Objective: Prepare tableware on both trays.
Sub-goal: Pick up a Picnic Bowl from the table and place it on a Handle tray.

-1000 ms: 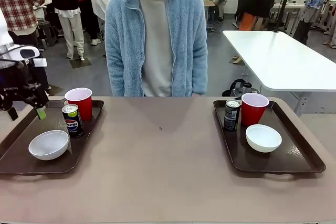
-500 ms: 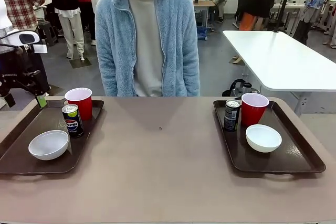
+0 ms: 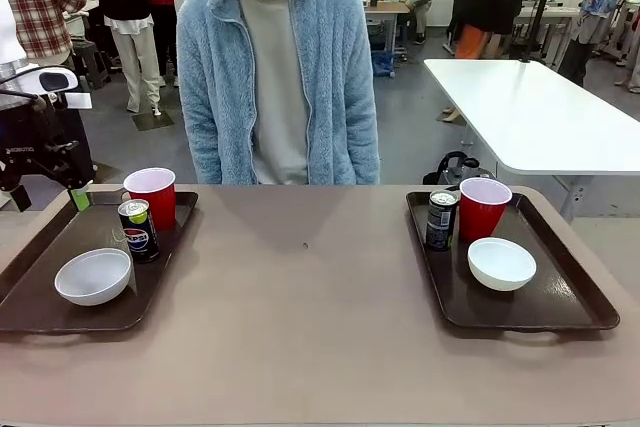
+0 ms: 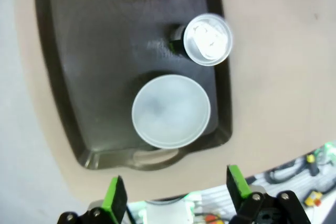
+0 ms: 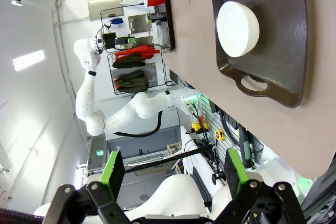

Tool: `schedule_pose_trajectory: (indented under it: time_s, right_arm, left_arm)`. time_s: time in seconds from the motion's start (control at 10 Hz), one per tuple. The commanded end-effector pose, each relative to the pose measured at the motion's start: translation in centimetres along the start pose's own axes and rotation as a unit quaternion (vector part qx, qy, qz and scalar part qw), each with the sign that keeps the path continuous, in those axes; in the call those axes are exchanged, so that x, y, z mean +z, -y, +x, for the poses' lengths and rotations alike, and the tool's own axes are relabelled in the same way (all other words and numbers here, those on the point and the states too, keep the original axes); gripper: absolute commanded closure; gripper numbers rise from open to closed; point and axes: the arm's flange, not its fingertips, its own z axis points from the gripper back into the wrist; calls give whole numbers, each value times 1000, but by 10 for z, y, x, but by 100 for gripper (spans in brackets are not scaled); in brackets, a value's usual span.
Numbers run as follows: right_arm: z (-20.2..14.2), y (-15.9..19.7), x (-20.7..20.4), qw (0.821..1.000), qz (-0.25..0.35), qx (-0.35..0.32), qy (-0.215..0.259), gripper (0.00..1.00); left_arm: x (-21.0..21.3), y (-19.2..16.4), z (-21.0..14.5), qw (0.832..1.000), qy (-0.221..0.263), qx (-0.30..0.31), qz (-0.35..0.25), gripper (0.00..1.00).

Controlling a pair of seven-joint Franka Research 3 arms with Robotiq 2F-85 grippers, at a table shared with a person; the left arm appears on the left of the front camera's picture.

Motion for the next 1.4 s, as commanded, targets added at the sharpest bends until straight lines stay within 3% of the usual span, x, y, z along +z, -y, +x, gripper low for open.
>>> schedule_pose_trajectory:
  time_s: [0.0,0.1,0.4,0.5,0.7,0.9,1.2,1.3]
  right_arm:
    - [-2,-2,0,1000,-1,-3,-1,0]
    - [-2,-2,0,1000,-1,-3,-1,0]
    - [-2,-2,0,1000,-1,-3,-1,0]
    - [-2,-2,0,1000,-1,-3,-1,0]
    - [-2,-2,0,1000,-1,-3,-1,0]
    - [-2,-2,0,1000,-1,-3,-1,0]
    - [-2,-2,0,1000,-1,-3,-1,0]
    - [-2,-2,0,1000,-1,-3,-1,0]
  left_arm:
    - [23,-51,13,989,-17,-20,-146,0]
    - [17,-87,21,973,-26,-55,-223,0]
    - [-10,-170,21,906,15,-70,-417,0]
    - [-18,-195,8,876,41,-22,-480,0]
    - [-9,-231,3,844,74,43,-530,0]
    - [7,-257,-9,834,96,64,-540,0]
    - [15,-259,-11,847,80,71,-520,0]
    - [9,-270,-17,839,99,69,-531,0]
